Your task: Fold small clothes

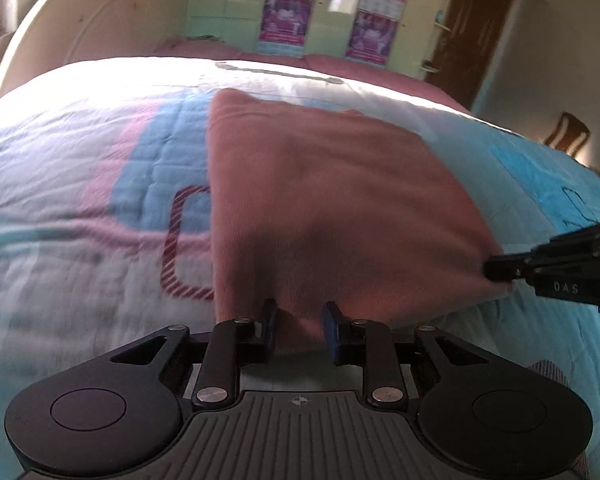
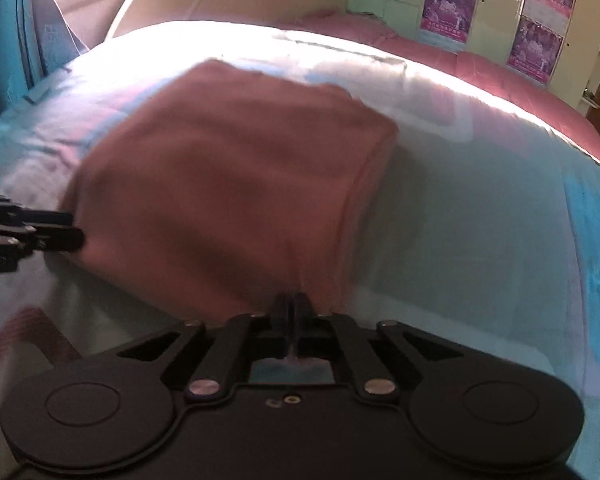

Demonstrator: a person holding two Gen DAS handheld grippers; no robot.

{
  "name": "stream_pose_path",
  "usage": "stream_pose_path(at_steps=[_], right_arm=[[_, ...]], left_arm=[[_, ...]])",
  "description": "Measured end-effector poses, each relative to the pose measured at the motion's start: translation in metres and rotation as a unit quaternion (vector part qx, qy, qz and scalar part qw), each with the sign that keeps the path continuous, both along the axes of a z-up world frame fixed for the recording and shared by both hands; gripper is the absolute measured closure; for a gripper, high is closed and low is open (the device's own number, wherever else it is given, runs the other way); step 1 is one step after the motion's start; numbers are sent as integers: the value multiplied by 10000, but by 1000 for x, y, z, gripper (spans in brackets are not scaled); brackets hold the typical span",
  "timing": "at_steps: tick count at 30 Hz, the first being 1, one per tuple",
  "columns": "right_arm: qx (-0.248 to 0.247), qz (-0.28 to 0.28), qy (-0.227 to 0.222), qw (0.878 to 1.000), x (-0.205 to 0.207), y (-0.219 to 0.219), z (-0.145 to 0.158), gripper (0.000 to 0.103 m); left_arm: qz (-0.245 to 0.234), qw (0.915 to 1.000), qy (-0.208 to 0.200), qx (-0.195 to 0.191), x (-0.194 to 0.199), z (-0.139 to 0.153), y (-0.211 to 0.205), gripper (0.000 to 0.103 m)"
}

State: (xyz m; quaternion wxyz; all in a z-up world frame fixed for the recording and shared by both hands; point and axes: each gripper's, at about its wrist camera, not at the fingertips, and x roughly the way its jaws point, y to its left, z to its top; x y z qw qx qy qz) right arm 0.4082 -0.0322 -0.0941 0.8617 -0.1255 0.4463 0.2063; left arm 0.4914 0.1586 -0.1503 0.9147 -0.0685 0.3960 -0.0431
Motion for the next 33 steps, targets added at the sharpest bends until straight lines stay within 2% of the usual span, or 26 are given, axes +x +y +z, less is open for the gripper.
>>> stream_pose_path(at_steps=[3,5,7,12,14,16,17,18,19,20,22,23,24,26,33], right_arm=[[71,-90,-27,9999,-6,0,1,103],[336,-137,-180,9992,-17,-1,16,99],[590,-172,-321,9976,-32,-6,31,99],[866,-313,-601,9939,-68,-20,56,98],[898,-354,-691,9929,-86,-29,64,95],[902,-410,-745,9923,-100,-36,72,86],[922,-442,-784,9917,-109,-39,76,74],[926,-500,-843,9909,-117,-42,79,58],[935,-549,-924,9898,-125,-46,82,50],[954,-615,-1026,9882,-135,-50,87,39],[1007,-672,-1142,9861,-152,-57,93,37],[1007,-702,-1141,9859,-158,-60,96,33],[1001,-737,-1161,9854,-164,-61,98,18],[978,-854,-1340,9824,-179,-66,104,1],[953,-1103,-1582,9766,-222,-73,119,0]], left_arm=[[105,9999,-45,124,-3,7,-6,78],[160,9995,-192,182,-11,17,-10,78],[226,9990,-303,251,-27,28,-16,78],[241,9977,-521,361,-64,50,-35,77],[237,9971,-597,399,-82,59,-44,77],[264,9965,-691,394,-99,68,-49,77],[283,9961,-748,385,-109,72,-52,68],[318,9956,-809,355,-120,77,-54,36],[381,9944,-912,364,-129,81,-55,22],[446,9923,-1076,425,-139,86,-57,13],[489,9898,-1224,532,-158,96,-61,11],[509,9897,-1238,504,-165,99,-62,6],[558,9887,-1296,504,-176,103,-64,3],[570,9871,-1392,551,-195,112,-67,1],[605,9844,-1532,613,-243,135,-80,1]])
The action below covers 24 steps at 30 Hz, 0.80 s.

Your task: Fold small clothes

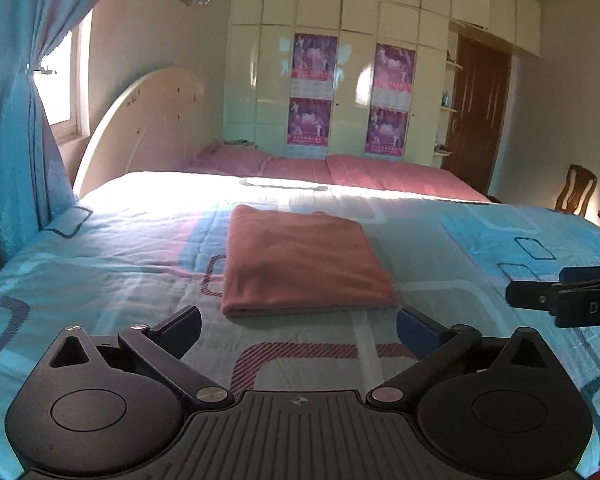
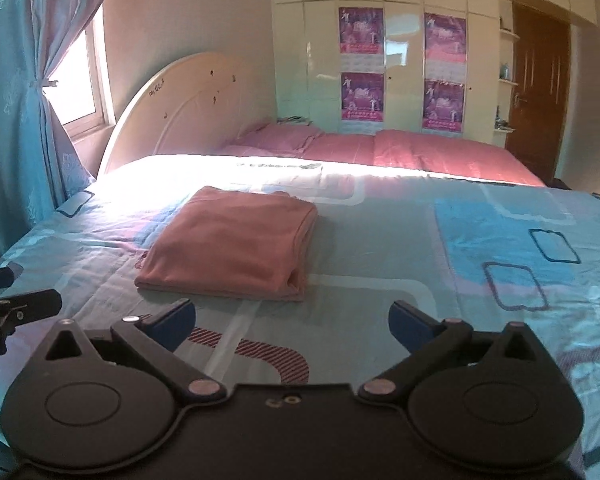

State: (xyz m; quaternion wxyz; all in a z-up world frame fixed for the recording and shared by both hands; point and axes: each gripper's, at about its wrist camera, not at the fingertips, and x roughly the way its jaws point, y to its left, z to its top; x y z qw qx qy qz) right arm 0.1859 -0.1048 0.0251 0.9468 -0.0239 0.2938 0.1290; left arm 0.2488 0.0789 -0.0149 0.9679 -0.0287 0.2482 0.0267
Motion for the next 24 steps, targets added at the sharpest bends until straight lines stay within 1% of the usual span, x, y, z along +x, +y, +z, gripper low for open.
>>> stream_pose_path(at_steps=[2,10,15,24], right_arm=[[-70,-10,-49,10000,-12,2,4,0],[52,-120,-186,9997,-51,-6,20,0],[105,-158,-257,9995,-61,-9,24,0],[137,-159,-358,9991,-67,-5,27,0]], left_arm=[[20,10000,-14,10,-11,7,-5,1],[-45,9999,-155,44,-53,24,-23,1],[-78,9997,-222,43,-63,30,-30,1],[-62,9994,-337,94,-72,40,-34,1]])
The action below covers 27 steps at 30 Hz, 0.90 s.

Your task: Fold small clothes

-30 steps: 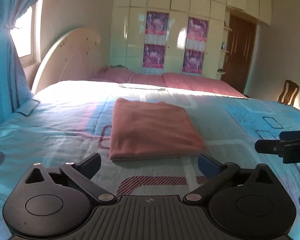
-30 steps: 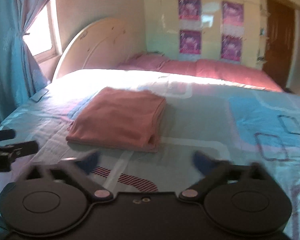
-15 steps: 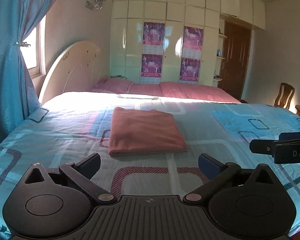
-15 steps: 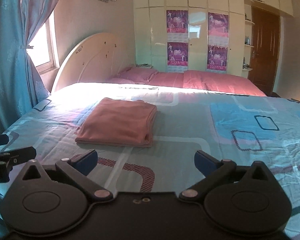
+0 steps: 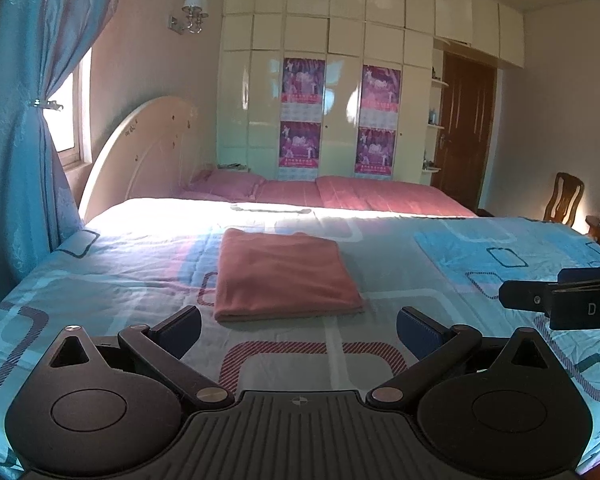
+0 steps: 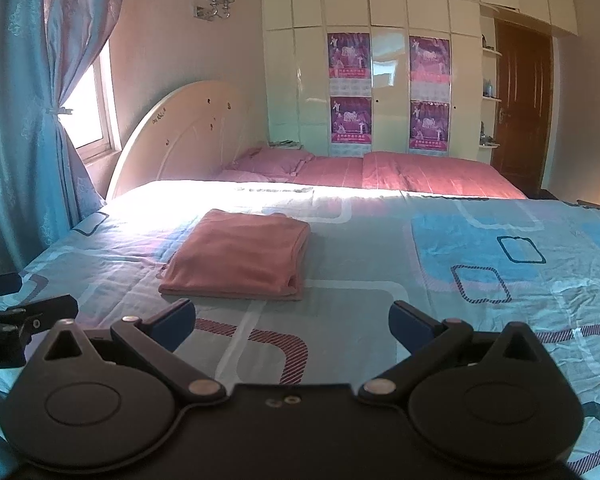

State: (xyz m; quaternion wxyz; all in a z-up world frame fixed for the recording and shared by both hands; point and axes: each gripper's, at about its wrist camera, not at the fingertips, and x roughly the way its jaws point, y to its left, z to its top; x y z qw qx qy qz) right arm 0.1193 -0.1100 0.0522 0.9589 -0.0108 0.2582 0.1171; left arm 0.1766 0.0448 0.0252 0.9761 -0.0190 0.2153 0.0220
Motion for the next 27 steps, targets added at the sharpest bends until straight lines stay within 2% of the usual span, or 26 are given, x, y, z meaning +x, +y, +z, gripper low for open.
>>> stream_pose_path(at_steps=[27], right_arm=[[-42,54,-117,9999,-5,-3,4,0]], left_arm=[[-13,9999,-84,87,-3,5,-1,1]])
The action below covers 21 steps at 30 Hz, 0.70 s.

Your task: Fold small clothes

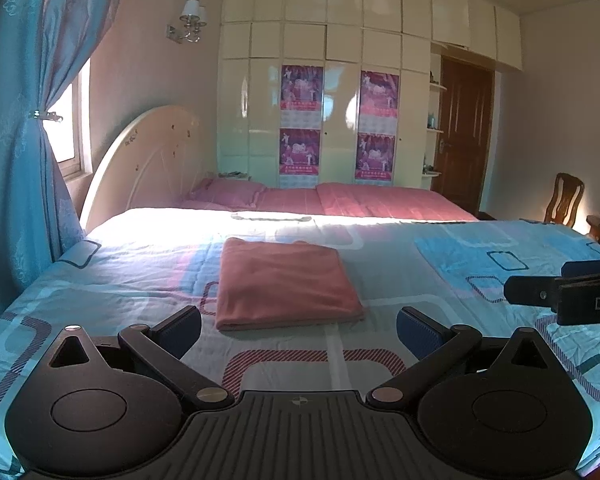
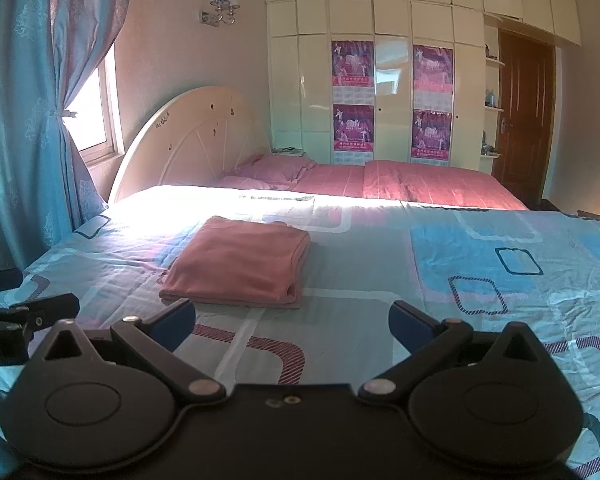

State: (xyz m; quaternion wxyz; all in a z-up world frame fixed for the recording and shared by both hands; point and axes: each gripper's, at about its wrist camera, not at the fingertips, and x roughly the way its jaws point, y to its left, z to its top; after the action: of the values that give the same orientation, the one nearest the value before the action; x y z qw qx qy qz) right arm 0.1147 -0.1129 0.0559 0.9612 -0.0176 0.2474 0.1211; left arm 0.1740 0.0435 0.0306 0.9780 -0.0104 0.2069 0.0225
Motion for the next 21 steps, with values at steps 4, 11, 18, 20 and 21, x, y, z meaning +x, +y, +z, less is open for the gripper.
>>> stream_pose_path(at_steps=[4,11,18,20,21], right_arm=[[-9,-14,0,10000,-1,-3,0,0],[-15,-13,8,10000,-1,-4,0,0],[-23,3,-7,10000,-2,-5,-1,0],[-46,8,-10,10000,-1,-6,-1,0],[-45,15,-8,10000,-2,-6,-1,0]], left_arm=[[-19,10000,2,5,1,0,-1,1],[-26,10000,-18,25,1,2,-2,1],[-52,10000,-18,73,0,2,-2,1],[-43,10000,-25,83,0,3,-3,1],[-39,10000,-28,85,0,3,-3,1]])
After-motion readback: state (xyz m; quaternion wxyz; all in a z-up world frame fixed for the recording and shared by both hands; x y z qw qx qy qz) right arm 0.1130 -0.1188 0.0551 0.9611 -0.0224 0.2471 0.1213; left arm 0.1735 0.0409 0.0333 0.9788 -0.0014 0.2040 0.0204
